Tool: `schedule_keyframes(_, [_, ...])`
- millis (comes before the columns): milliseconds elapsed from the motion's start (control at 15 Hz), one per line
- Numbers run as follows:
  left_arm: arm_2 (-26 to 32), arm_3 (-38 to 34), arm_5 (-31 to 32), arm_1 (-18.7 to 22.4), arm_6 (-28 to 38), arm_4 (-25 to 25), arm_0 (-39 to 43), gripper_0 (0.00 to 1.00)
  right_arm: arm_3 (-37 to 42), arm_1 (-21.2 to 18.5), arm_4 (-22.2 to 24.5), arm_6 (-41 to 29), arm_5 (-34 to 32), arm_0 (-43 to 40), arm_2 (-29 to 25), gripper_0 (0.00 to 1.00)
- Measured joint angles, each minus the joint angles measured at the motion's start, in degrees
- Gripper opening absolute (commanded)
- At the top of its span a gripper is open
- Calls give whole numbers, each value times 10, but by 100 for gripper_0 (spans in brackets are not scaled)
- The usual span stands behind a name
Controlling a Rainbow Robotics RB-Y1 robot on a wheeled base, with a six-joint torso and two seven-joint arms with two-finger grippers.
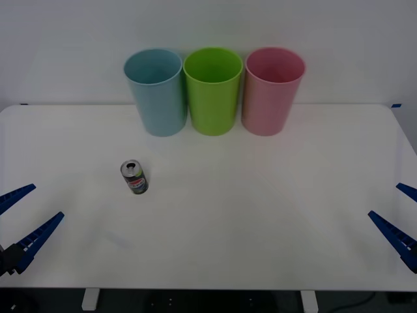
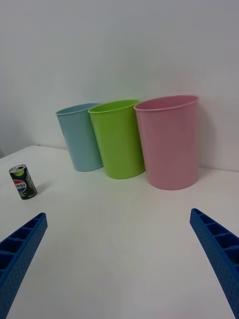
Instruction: Grasp the object on the table and drop it into the matching bin: aluminum can to the light blue bin, PET bottle to the pink bin.
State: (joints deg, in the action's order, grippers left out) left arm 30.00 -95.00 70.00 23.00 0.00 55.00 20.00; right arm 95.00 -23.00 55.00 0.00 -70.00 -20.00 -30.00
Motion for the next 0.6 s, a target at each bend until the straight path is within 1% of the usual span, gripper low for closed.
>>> schedule_keyframes(133, [0, 0, 0, 0, 0, 0, 0, 100, 0, 0, 0, 0, 0, 0, 0, 100])
schedule_keyframes(267, [0, 6, -1, -11, 0, -3, -1, 100, 0, 0, 0, 0, 0, 0, 0, 100])
schedule_keyframes(600, [0, 5, -6, -10, -1, -14, 2, 100, 0, 0, 0, 0, 0, 0, 0, 100])
